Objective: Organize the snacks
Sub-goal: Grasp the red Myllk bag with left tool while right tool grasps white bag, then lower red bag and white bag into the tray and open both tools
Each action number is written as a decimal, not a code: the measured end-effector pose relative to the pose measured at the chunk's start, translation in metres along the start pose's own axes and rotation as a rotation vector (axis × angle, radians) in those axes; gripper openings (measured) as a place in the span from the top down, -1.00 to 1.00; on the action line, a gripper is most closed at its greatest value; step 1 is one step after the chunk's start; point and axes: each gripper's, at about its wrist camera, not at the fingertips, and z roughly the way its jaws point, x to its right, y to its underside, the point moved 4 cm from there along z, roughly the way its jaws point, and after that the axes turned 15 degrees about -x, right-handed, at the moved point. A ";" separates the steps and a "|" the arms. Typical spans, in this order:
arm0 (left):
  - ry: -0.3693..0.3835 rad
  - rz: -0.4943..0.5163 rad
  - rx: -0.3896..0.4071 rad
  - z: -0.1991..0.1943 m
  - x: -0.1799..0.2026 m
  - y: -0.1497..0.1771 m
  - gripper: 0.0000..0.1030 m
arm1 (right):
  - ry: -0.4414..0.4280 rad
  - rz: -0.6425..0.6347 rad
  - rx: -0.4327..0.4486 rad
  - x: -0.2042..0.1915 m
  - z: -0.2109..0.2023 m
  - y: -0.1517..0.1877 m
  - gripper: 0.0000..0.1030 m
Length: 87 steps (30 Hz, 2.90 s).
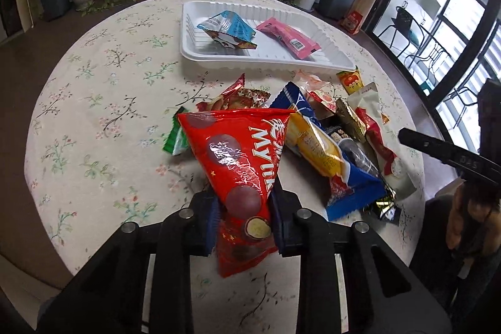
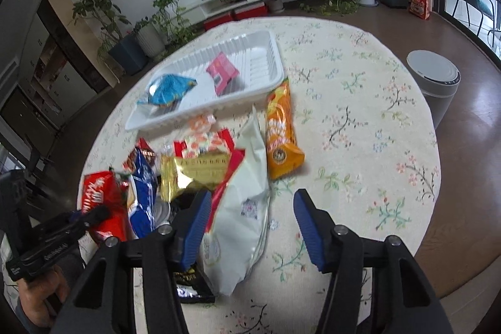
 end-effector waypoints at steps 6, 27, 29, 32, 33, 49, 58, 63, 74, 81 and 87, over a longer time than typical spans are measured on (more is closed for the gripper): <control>0.032 -0.017 -0.008 -0.009 -0.012 0.021 0.52 | 0.046 -0.010 -0.097 -0.007 0.022 0.000 -0.07; 0.062 -0.001 -0.012 0.001 -0.004 0.027 0.52 | -0.023 0.018 -0.190 -0.019 0.043 -0.003 -0.23; 0.062 0.000 -0.012 0.001 -0.003 0.027 0.52 | -0.005 0.010 -0.180 -0.019 0.045 -0.004 0.06; 0.063 0.000 -0.012 0.001 -0.003 0.027 0.52 | -0.014 0.024 -0.176 -0.013 0.044 -0.004 0.58; 0.064 0.000 -0.012 0.002 -0.003 0.027 0.52 | -0.027 0.025 -0.184 -0.012 0.045 -0.002 0.58; 0.152 -0.020 0.017 -0.016 -0.008 0.019 0.52 | -0.114 0.048 -0.042 0.004 -0.013 0.003 0.67; 0.201 -0.038 0.081 -0.057 -0.034 -0.028 0.52 | -0.101 0.069 0.068 0.037 -0.056 -0.039 0.67; 0.192 -0.016 0.108 -0.074 -0.039 -0.067 0.52 | -0.099 0.048 0.110 0.038 -0.070 -0.068 0.67; 0.181 0.079 0.072 -0.066 -0.009 -0.196 0.52 | -0.115 -0.112 0.075 -0.022 -0.048 -0.145 0.67; 0.136 0.142 -0.034 -0.004 0.036 -0.245 0.52 | 0.015 -0.192 -0.041 -0.038 0.008 -0.187 0.67; 0.076 0.126 -0.103 0.049 0.042 -0.269 0.52 | 0.116 -0.238 -0.144 -0.031 0.054 -0.207 0.67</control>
